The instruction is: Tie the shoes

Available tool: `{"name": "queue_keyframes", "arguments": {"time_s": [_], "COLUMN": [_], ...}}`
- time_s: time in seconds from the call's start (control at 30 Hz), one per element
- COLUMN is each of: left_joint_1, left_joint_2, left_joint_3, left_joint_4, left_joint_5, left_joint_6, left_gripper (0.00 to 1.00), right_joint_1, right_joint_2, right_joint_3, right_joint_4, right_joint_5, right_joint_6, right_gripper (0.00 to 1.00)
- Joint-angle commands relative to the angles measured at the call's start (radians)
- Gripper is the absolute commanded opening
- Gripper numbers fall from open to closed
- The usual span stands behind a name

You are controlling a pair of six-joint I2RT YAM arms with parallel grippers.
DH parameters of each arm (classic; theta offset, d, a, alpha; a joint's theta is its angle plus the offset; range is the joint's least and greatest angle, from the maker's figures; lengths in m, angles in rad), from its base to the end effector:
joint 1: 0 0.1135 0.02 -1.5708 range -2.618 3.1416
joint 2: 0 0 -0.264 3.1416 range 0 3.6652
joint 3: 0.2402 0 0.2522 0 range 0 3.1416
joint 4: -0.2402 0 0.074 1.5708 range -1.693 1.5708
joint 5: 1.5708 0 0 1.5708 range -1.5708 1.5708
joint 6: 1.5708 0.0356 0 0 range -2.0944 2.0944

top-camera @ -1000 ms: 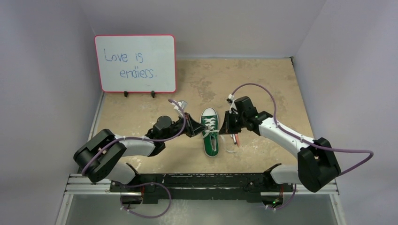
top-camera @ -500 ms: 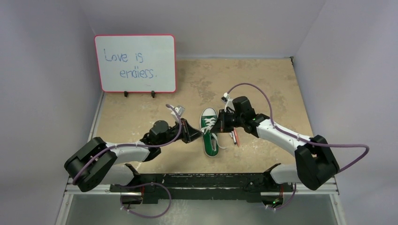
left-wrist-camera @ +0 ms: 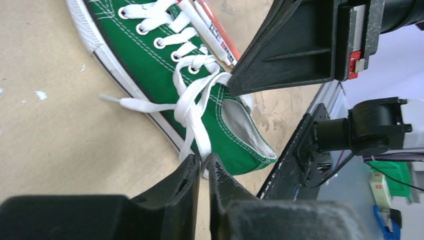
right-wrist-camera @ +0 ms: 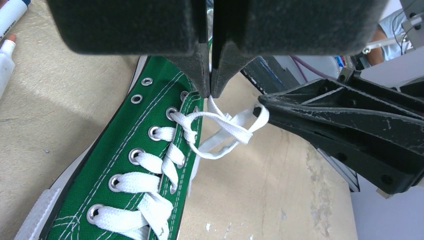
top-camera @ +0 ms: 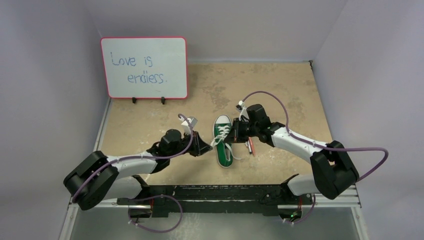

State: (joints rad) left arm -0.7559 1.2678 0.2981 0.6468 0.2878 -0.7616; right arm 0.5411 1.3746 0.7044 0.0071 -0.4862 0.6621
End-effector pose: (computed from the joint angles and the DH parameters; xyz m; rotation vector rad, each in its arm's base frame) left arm 0.1617 -0.1663 0.1631 0.2122 2.0916 -1.2556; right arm 0.2322 0.1589 0.2024 -0.1448 2.4152 1.1543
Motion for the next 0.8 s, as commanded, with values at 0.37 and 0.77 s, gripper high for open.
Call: {"name": "queue_keyframes", "arguments": {"time_s": [0.37,0.77], "left_joint_1": [-0.004,0.085], "left_joint_2": [-0.17,0.199], "left_joint_3": [0.316,0.461], "left_joint_4": [-0.606,-0.368], "left_joint_5": [-0.209,0.118], "left_joint_6": [0.275,0.347], "left_gripper": [0.47,0.61], "right_joint_1": [0.002,0.002], "right_joint_2": [-0.01,-0.027], "right_joint_3": [0.02,0.027], "right_joint_4": [-0.031,-0.056], "right_joint_5": [0.011,0.006], "right_joint_6": [-0.038,-0.049], "right_gripper": [0.0,0.0]}}
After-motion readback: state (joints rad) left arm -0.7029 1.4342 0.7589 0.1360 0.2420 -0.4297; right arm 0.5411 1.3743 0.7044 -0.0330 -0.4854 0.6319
